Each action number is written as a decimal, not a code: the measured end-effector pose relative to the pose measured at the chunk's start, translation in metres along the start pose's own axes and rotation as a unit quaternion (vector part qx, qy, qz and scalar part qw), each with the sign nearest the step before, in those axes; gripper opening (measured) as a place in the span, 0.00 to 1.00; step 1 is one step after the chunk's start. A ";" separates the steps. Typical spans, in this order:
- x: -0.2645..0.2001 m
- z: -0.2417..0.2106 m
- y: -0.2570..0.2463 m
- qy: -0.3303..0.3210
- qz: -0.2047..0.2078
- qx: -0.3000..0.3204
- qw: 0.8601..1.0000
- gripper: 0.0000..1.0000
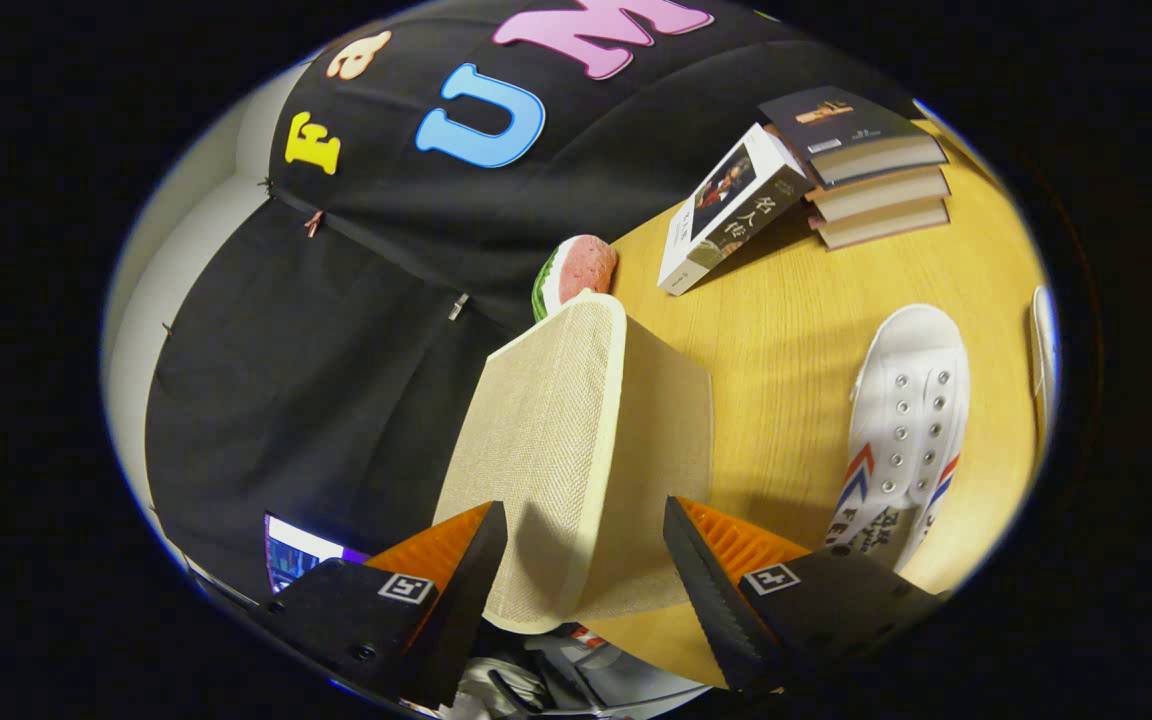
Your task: Open the storage box then place both shoes into the box .Put the left shoe in first, then the right shoe, with the right side of both shoes facing outward in a uniform manner.
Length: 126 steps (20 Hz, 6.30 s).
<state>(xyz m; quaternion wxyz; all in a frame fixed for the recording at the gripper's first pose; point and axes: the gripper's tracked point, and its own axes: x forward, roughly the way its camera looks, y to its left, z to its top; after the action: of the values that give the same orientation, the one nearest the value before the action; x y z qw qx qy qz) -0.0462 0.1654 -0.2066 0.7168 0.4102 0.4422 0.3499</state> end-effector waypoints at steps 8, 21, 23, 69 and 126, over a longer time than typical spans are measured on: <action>0.009 -0.011 0.011 0.045 0.021 0.059 0.997 0.46; -0.001 -0.005 0.041 0.051 0.028 0.084 0.995 0.05; -0.004 -0.002 0.061 0.048 0.044 0.091 0.994 0.05; -0.002 0.087 0.092 -0.133 -0.208 -0.262 0.933 0.98; -0.083 0.026 -0.155 -0.016 -0.295 0.059 0.953 0.06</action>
<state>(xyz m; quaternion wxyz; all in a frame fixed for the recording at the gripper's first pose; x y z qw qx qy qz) -0.0310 0.0219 -0.3097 0.7697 0.3083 0.5519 0.0893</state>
